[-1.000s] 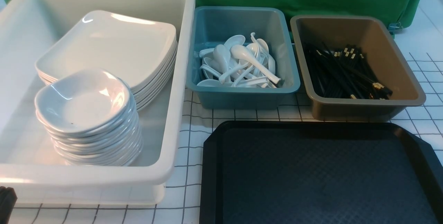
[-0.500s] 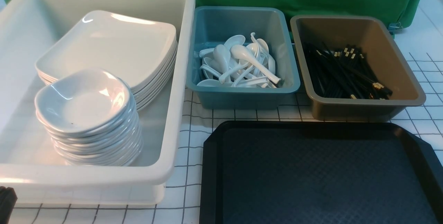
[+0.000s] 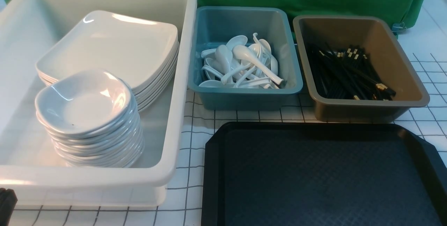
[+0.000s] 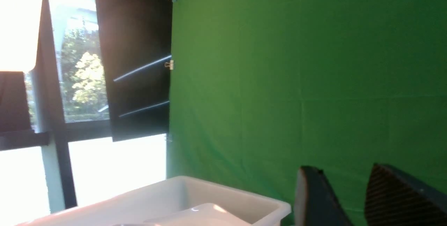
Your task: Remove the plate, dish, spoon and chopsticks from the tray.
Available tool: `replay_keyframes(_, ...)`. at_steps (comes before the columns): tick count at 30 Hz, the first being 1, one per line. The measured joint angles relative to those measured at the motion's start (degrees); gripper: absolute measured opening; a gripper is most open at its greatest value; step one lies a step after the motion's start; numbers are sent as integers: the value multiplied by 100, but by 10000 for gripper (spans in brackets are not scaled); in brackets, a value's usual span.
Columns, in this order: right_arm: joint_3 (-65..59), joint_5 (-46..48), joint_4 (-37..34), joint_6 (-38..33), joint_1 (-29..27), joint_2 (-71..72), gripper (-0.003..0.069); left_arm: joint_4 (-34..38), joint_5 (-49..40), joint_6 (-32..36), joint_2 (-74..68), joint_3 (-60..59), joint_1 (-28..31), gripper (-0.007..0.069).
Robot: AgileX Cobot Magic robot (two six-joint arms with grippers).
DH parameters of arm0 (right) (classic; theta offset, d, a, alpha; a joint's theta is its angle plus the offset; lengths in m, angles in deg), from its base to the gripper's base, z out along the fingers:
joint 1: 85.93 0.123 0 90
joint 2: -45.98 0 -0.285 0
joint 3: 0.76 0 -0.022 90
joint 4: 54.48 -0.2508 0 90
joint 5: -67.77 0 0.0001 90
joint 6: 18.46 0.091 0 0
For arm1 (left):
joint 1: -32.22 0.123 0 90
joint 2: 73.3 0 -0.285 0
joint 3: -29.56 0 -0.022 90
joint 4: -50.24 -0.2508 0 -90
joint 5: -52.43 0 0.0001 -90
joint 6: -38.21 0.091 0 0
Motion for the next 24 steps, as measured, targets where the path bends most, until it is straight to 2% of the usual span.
replay_keyframes(3, -12, 0, -690, -461, 0, -119, 239, 0, 5, 0, 0, 0, 0, 4)
replay_keyframes(8, -232, 5, -859, -637, 0, -288, 239, 0, 5, 0, 0, 0, 0, 4)
replay_keyframes(12, -617, 5, -867, -1070, -140, -216, 239, -4, 5, 0, 0, 0, 0, 4)
replay_keyframes(15, -1463, 1, -867, -1385, -1211, -70, 240, -4, 5, 0, 0, 0, 0, 4)
replay_keyframes(17, -1773, 1, -867, -1398, -1548, -45, 240, -4, 5, 0, 0, 0, 0, 4)
replay_keyframes(19, -2436, 6, -867, -1380, -2383, 40, 240, -4, 5, 0, 0, 0, 0, 4)
replay_keyframes(21, -2981, 16, -867, -1368, -2947, 198, 240, -4, 5, 0, 0, 0, 0, 4)
replay_keyframes(23, -3237, 261, -873, -1347, -3371, 410, 240, -4, 7, 0, 0, 0, 0, 4)
replay_keyframes(24, -3237, 295, -873, -1347, -3411, 440, 240, -4, 7, 0, 0, 0, 0, 4)
